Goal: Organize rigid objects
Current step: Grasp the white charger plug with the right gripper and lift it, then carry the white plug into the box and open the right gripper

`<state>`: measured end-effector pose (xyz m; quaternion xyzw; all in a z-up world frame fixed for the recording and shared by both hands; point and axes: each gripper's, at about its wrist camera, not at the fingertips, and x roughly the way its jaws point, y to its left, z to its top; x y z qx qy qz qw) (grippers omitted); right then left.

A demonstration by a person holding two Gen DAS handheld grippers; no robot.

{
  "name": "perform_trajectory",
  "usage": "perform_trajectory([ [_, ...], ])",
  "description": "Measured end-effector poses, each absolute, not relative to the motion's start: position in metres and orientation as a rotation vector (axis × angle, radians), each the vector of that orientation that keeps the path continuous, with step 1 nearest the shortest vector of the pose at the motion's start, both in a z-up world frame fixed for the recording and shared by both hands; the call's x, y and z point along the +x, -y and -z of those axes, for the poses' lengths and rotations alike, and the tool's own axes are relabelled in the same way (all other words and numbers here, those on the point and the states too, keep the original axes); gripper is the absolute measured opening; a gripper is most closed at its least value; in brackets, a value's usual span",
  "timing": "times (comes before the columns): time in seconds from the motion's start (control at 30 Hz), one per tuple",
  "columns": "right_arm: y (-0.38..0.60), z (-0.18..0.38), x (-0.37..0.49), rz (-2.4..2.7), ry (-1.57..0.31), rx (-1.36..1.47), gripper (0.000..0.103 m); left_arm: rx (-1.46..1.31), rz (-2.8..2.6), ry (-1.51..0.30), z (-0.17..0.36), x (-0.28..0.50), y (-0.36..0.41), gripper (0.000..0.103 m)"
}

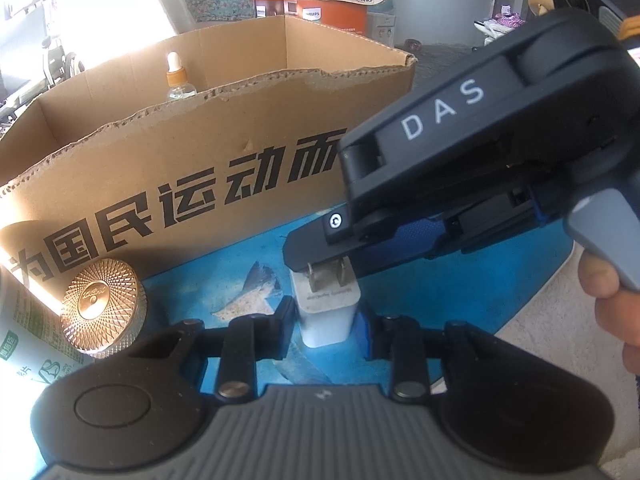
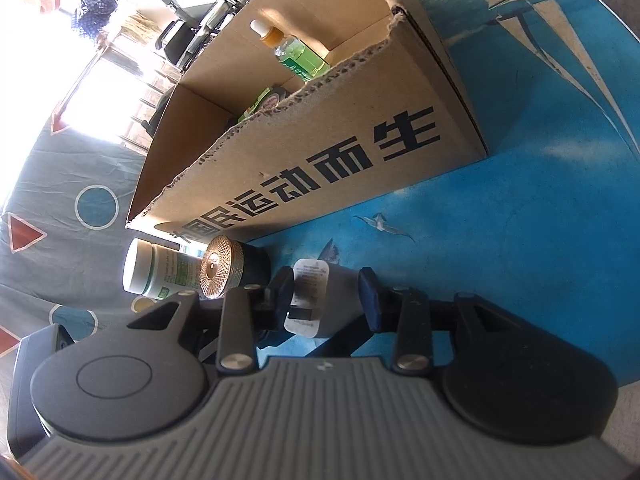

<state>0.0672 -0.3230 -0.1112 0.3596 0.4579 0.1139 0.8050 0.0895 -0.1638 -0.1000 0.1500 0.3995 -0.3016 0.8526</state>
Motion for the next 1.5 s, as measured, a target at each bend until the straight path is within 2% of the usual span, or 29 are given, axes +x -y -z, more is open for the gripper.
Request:
perform_trajectory([
  [0.5, 0.321, 0.106, 0.055, -0.257, -0.938, 0.813, 0.035, 0.309, 0.603, -0.8, 0.084, 0.075, 0.153, 0.028],
  [0.93, 0.306, 0.018, 0.051, -0.359, -0.735, 0.694, 0.035, 0.295, 0.527, -0.598, 0.002, 0.065, 0.135, 0.028],
  [1.23, 0.32, -0.037, 0.105, -0.401, -0.682, 0.577, 0.035, 0.229, 0.5, -0.58, -0.041, 0.119, 0.153, 0.028],
  [1.5, 0.359, -0.032, 0.201, -0.345, -0.802, 0.539, 0.035, 0.126, 0.521, -0.729, -0.026, 0.211, 0.188, 0.028],
])
